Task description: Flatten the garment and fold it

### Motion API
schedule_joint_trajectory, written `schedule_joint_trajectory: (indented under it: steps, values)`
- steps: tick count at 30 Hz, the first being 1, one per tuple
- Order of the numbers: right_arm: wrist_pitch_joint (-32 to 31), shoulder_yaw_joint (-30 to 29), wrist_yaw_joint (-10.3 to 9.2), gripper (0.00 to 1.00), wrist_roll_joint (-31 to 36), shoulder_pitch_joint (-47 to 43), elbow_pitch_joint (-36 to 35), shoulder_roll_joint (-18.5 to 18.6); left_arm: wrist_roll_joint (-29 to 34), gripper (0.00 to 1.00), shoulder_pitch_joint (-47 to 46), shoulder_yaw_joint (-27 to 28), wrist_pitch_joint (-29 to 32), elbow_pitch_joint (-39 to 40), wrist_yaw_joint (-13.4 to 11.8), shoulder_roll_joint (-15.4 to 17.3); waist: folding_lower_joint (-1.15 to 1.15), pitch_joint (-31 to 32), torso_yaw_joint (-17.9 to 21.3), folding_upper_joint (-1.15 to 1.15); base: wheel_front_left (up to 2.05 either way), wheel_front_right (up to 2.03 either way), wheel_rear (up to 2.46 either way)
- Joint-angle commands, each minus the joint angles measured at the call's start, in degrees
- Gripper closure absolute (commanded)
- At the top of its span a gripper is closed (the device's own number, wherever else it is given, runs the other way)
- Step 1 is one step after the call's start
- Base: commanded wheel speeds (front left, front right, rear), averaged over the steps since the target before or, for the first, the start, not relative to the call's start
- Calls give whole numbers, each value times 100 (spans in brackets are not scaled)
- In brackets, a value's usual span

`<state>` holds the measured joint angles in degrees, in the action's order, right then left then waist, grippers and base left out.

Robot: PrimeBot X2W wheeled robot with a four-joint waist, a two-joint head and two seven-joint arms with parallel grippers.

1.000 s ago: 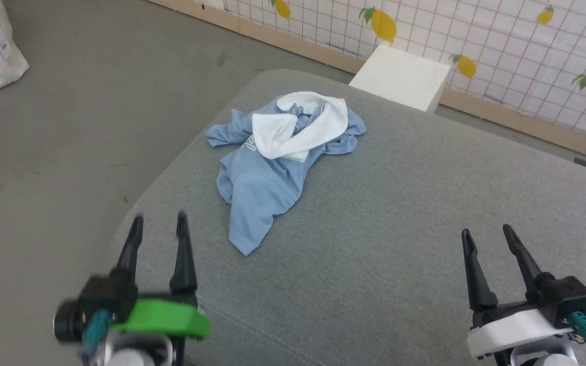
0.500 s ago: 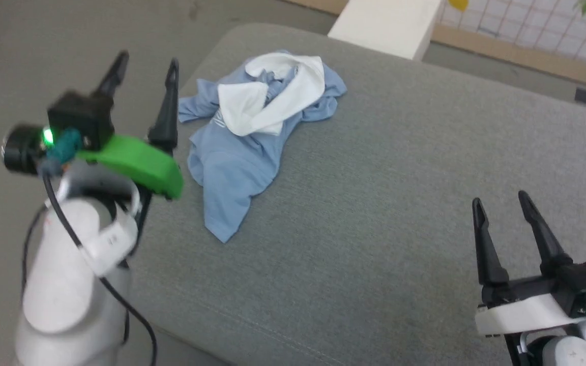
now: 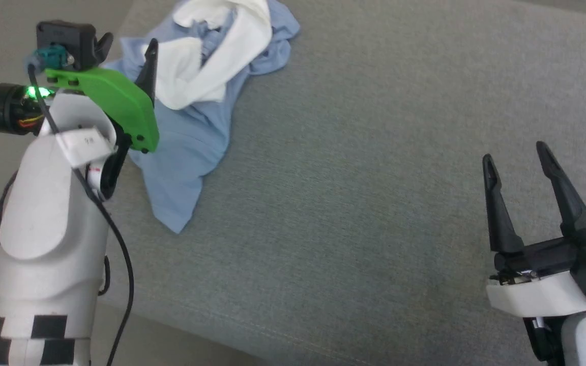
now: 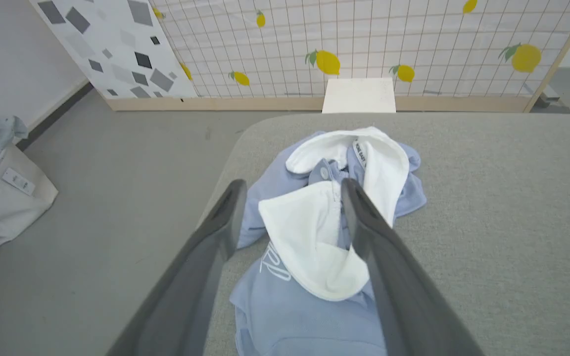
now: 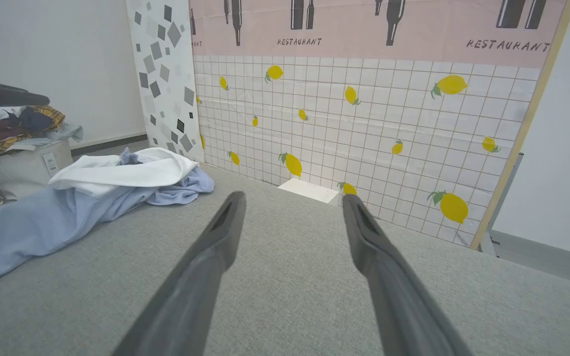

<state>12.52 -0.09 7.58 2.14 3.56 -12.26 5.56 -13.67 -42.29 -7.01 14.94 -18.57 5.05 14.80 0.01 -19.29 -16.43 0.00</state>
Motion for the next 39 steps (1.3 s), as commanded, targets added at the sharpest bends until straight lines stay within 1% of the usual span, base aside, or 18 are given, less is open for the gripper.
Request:
schedule_joint_trajectory:
  steps: [1,4,7,10,11,14,17,18,19,22,26,27,33,39]
  values:
    - [-40,-16,-9,0,-15,85,-74,56,-86,0,-170,13,178,-168,20,45,-1,-574,465,0,0,0,0]
    - [-103,-35,-9,0,-59,96,-172,143,-336,0,-339,114,616,-486,22,18,-1,-788,611,0,0,0,0]
    - [-144,-46,-9,0,-96,118,-262,218,-472,0,-460,130,1104,-763,44,110,-1,-989,790,0,0,0,0]
    - [-171,-93,-9,0,-118,128,-336,268,-473,0,-497,118,1615,-976,-29,243,-1,-1145,943,0,0,0,0]
    - [-177,-118,-9,0,-133,128,-367,279,-494,0,-502,148,1775,-1041,-96,272,-1,-1203,998,0,0,0,0]
    - [-184,-187,-9,0,-171,127,-418,320,-497,0,-500,172,2078,-1177,-230,342,-1,-1334,1123,0,0,0,0]
    - [-179,-246,-9,0,-207,139,-455,348,-507,0,-512,186,2121,-1277,-283,378,-1,-1444,1206,0,0,0,0]
    - [-174,-263,-9,0,-216,143,-465,358,-523,96,-532,205,2082,-1303,-304,372,-1,-1472,1217,0,0,0,0]
    - [-170,-274,-9,0,-222,149,-473,362,-522,100,-553,205,2053,-1327,-309,376,-1,-1494,1221,0,0,0,0]
    - [-160,-304,-9,0,-235,179,-472,360,-561,100,-637,228,1934,-1411,-305,375,-1,-1517,1211,0,0,0,0]
    - [-102,-268,-9,0,-267,240,-387,305,-650,100,-730,279,1745,-1479,-233,402,-1,-1388,1188,0,0,0,0]
    - [-69,-224,-9,0,-277,261,-324,262,-732,100,-759,319,1677,-1488,-166,428,-1,-1273,1175,0,0,0,0]
    - [31,-141,-9,0,-292,272,-55,105,-949,100,-875,395,1431,-1353,34,578,-1,-772,1125,0,0,0,0]
    - [128,-98,-9,0,-313,190,237,-74,-1123,100,-1042,294,1172,-970,168,650,-1,-121,1057,0,0,0,0]
